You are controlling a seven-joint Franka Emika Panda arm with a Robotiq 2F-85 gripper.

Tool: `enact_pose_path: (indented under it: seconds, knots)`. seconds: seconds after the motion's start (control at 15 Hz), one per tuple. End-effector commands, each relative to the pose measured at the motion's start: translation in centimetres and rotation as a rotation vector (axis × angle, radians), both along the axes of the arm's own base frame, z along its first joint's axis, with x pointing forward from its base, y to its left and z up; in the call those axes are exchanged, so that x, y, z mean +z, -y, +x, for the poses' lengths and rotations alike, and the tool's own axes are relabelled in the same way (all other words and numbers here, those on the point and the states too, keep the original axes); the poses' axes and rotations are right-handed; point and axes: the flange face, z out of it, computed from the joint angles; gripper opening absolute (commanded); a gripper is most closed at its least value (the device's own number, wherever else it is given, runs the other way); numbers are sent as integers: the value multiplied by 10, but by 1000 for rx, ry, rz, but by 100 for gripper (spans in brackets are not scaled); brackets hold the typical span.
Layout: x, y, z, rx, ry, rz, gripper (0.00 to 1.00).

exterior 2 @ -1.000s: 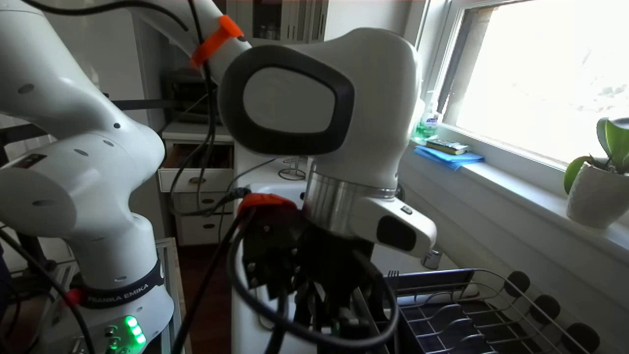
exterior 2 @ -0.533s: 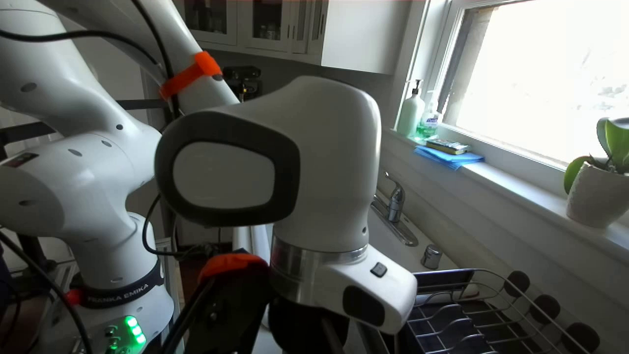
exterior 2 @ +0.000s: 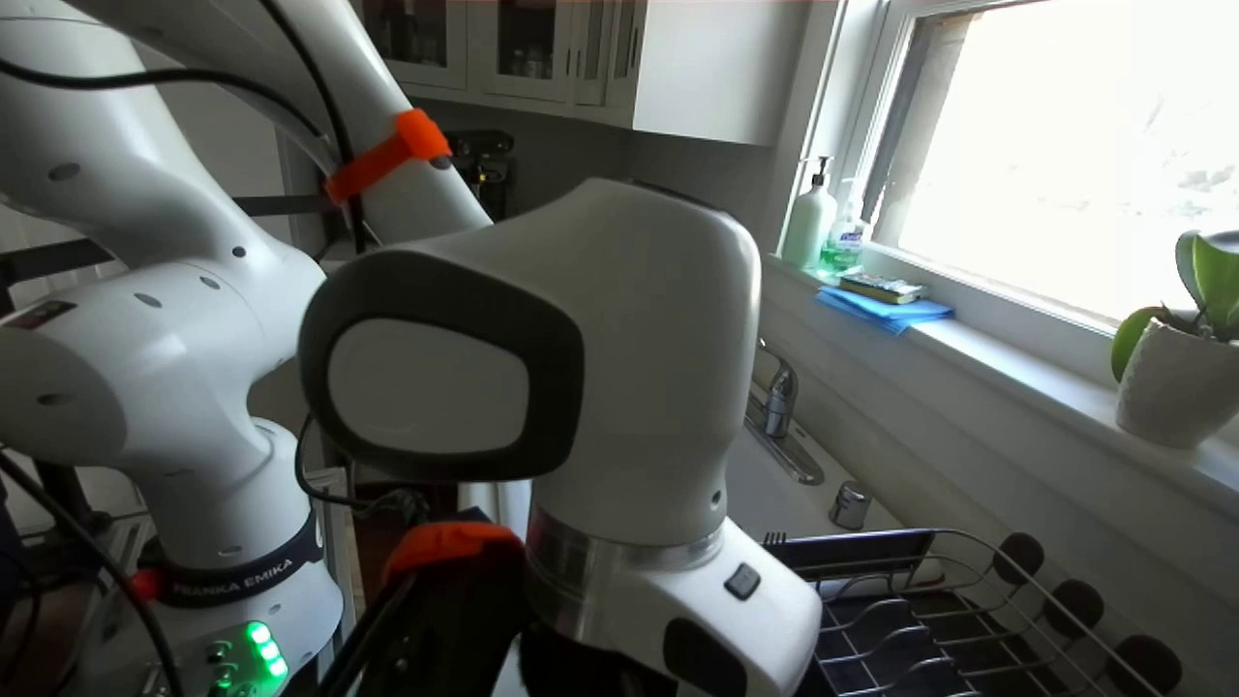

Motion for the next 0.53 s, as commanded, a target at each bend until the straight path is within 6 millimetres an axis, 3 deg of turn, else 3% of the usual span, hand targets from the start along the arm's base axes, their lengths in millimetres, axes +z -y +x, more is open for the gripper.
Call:
enact_pose_path:
  seconds: [0.0,0.2,0.27,0.33,0.47]
  knots:
    - [-21,29,-19,-78,23,64,100]
    - [-35,55,-44,-221,64,101,100]
    - [-37,57,-47,-261,85,119,100]
    - [-31,42,-41,-206,64,104,100]
    - [-36,51,-48,-249,71,119,100]
